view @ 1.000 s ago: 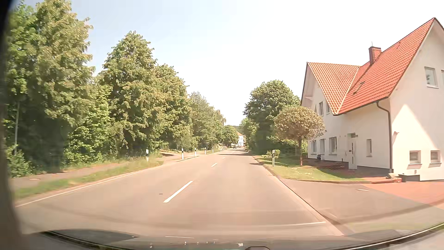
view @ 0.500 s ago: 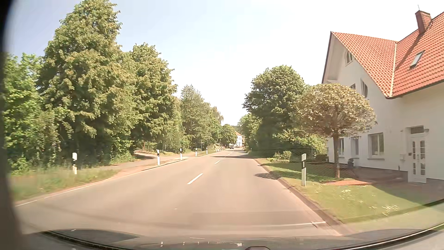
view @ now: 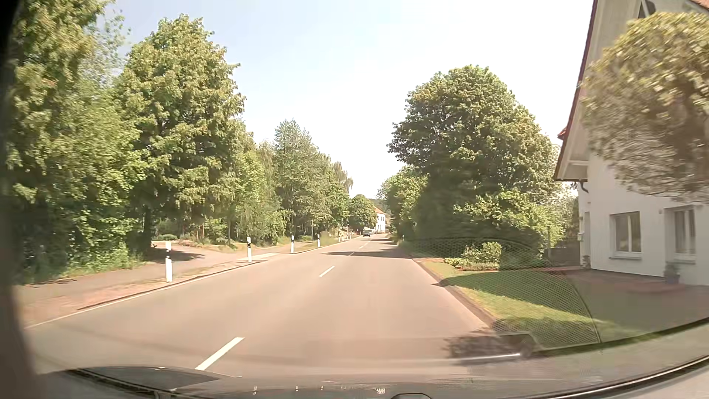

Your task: Follow the waypoints while adhering to traffic rules and regulations

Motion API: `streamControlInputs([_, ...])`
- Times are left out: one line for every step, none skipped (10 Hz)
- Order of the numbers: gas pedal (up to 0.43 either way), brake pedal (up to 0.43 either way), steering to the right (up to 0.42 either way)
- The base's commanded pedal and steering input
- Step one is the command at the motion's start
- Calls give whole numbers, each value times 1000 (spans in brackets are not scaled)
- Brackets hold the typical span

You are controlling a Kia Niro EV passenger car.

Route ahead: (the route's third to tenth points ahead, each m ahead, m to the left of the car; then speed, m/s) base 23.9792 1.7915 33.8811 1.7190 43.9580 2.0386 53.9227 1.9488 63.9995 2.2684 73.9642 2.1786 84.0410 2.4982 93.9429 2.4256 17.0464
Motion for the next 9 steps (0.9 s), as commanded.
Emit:
streamControlInputs([197, 0, 1])
streamControlInputs([197, 0, 1])
streamControlInputs([197, 0, 1])
streamControlInputs([197, 0, 1])
streamControlInputs([197, 0, 1])
streamControlInputs([197, 0, 0])
streamControlInputs([197, 0, 0])
streamControlInputs([197, 0, 0])
streamControlInputs([209, 0, 0])
